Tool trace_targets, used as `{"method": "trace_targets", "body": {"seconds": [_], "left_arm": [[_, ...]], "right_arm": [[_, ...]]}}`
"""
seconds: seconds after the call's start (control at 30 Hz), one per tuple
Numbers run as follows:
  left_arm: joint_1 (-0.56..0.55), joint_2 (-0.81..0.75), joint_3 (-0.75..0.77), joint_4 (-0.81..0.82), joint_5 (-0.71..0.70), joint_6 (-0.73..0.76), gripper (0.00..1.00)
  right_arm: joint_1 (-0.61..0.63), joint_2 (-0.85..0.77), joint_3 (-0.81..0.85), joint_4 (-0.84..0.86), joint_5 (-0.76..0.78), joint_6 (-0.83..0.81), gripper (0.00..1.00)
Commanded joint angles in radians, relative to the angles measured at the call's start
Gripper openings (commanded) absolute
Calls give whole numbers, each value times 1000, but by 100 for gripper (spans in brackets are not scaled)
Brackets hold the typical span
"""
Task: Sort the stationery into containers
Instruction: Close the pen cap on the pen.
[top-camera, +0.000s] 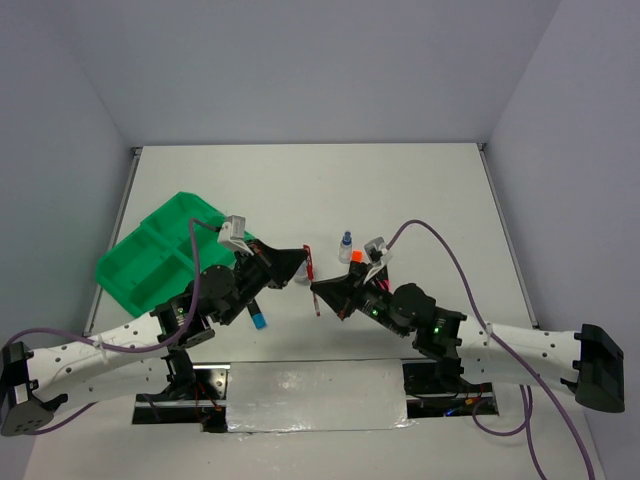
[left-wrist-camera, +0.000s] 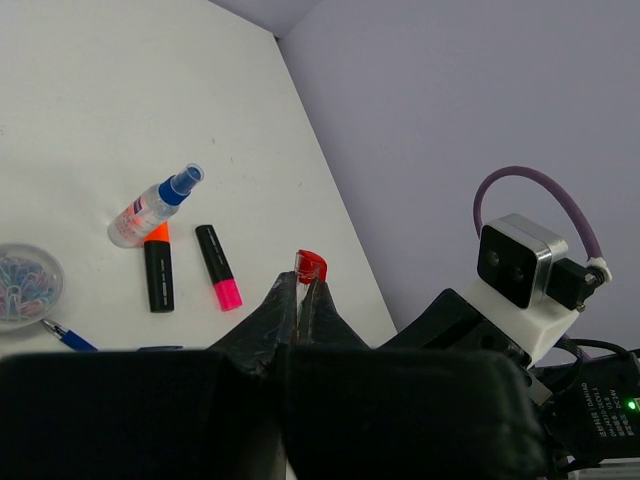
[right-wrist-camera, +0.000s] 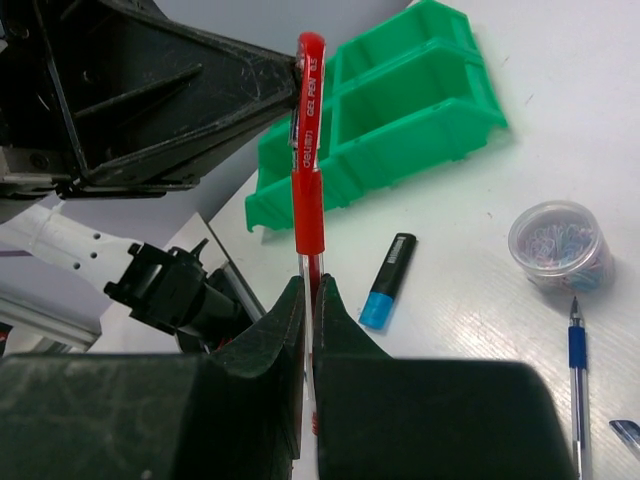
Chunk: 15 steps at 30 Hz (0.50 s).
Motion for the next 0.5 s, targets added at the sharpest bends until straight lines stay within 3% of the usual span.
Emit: {"method": "trace_targets", "body": {"seconds": [0.0,0.47], "left_arm": [[-7,0,-13,67,11,-13,0],[-23,8,-67,166,75,64,0]], "right_arm": [[-13,2,65,13,33,8,0],[-36,-1,170,-15,50,-11,0]]}}
